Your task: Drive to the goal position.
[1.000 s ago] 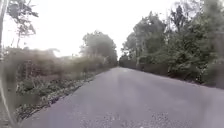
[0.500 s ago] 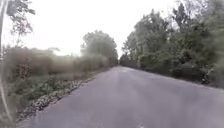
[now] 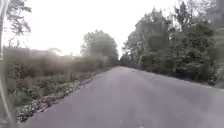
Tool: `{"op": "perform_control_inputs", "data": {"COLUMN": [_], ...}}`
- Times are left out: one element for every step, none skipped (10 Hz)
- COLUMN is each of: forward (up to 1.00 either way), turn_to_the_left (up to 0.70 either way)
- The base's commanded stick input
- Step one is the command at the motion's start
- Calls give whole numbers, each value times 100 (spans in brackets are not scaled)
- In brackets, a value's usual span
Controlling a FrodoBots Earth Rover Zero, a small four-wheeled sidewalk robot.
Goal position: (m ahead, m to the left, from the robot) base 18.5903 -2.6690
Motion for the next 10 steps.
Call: {"op": "perform_control_inputs", "data": {"forward": [70, 70, 70, 70, 70, 70, 70, 70, 70, 70], "turn_to_the_left": [1, 1, -1, 0, 0, 1, 1, -1, -1, -1]}}
